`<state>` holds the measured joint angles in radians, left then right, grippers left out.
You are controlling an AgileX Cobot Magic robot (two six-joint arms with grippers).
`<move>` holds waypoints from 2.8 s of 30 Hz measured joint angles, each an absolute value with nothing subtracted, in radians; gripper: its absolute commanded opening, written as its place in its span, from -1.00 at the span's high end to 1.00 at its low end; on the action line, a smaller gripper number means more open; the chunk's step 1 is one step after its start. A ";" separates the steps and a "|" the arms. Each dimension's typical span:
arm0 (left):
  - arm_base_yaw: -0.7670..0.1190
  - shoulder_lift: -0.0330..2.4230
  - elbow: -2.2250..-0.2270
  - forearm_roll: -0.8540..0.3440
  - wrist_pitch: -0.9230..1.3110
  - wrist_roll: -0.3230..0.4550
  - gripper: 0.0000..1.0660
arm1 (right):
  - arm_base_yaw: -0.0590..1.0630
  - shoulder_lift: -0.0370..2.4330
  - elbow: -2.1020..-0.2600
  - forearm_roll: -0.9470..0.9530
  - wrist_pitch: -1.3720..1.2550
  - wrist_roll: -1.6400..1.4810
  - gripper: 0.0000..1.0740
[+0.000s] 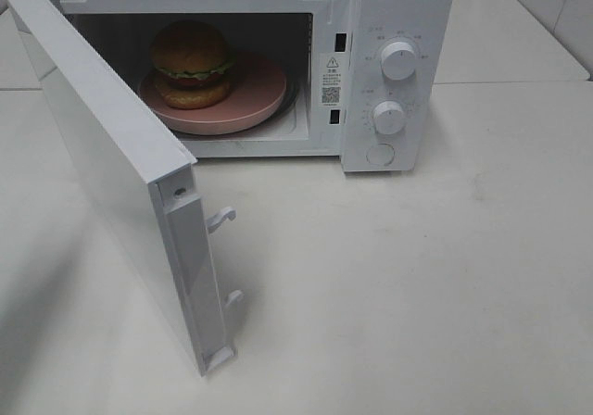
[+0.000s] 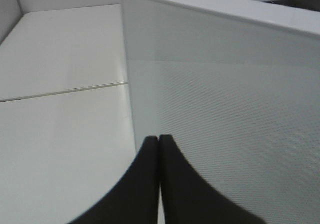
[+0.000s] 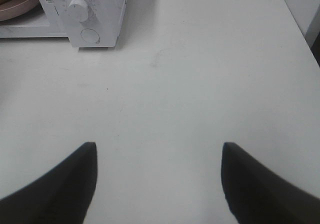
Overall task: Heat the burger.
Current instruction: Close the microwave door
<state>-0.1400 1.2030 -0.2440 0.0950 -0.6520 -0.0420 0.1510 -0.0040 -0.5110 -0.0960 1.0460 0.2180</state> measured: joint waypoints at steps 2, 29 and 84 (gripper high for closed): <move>-0.149 1.229 -0.244 0.108 -0.679 -0.046 1.00 | 0.151 -0.004 -0.511 -0.096 1.046 0.218 -0.27; -0.500 1.630 -0.384 0.068 -0.928 -0.050 1.00 | 0.151 -0.004 -0.511 -0.096 1.046 0.218 -0.27; -0.649 2.020 -1.134 -0.066 -0.581 -0.049 1.00 | 0.151 -0.004 -0.511 -0.096 1.046 0.218 -0.27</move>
